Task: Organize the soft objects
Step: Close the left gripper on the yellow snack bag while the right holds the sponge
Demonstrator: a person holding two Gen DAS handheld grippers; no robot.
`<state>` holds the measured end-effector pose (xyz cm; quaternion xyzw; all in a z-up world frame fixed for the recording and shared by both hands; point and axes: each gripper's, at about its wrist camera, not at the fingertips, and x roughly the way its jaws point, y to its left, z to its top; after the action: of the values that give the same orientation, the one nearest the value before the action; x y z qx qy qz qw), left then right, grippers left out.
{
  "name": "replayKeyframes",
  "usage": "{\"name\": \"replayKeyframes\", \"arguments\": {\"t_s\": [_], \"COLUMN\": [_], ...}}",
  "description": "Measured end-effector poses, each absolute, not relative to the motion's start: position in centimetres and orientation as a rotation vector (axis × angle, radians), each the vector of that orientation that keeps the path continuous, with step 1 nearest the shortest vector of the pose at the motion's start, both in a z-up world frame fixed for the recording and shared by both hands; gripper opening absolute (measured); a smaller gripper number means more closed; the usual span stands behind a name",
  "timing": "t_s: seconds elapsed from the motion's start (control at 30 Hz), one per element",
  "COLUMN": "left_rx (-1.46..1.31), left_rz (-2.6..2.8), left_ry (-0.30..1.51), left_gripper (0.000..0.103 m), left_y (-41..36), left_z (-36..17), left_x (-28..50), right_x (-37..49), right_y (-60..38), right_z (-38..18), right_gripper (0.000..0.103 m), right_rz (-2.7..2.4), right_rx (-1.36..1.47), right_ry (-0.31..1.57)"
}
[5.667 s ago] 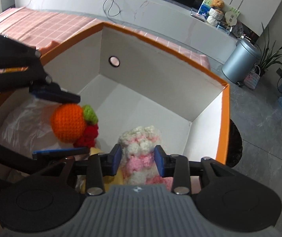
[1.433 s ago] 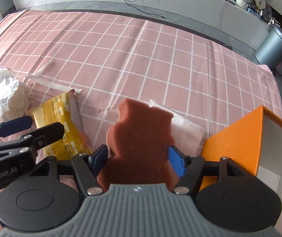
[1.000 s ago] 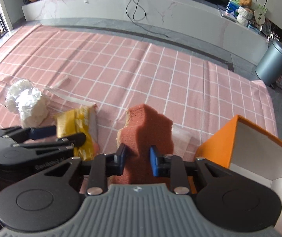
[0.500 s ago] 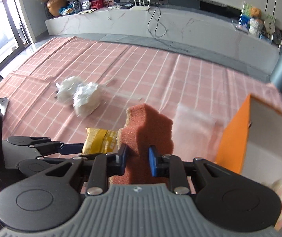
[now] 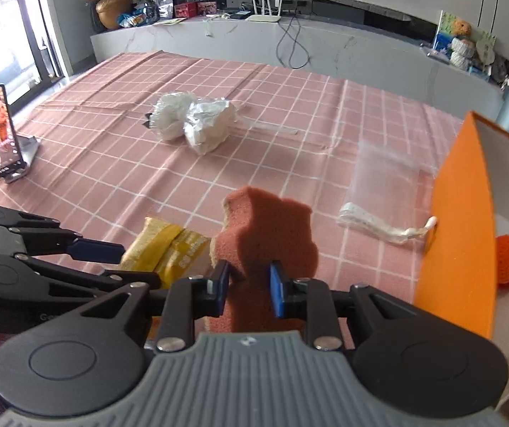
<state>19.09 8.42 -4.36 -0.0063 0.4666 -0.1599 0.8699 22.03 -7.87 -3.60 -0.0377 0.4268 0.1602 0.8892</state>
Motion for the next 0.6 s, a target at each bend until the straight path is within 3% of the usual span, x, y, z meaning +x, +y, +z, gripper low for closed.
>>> {"name": "replayKeyframes", "arguments": {"t_s": [0.1,0.13,0.33,0.6], "left_rx": [-0.067,-0.084,-0.066,0.038], "left_rz": [-0.303,-0.297,-0.268,-0.253], "left_ry": [0.937,0.922,0.861,0.855], "left_gripper": [0.068,0.075,0.081,0.084], "left_y": [8.7,8.8,7.9,5.4], "left_z": [-4.3,-4.3,-4.2,-5.3], "left_x": [18.3,17.9,16.5,17.2], "right_x": [21.6,21.3,20.1,19.3], "right_y": [-8.1,-8.2,-10.0,-11.6], "right_z": [-4.5,-4.6,-5.0,-5.2], "right_gripper": [0.029,0.033,0.061,0.068], "right_rz": [0.332,0.331,0.289,0.319], "right_rx": [-0.039,-0.033,-0.025,0.034], "right_ry": [0.898,0.886,0.837,0.779]}}
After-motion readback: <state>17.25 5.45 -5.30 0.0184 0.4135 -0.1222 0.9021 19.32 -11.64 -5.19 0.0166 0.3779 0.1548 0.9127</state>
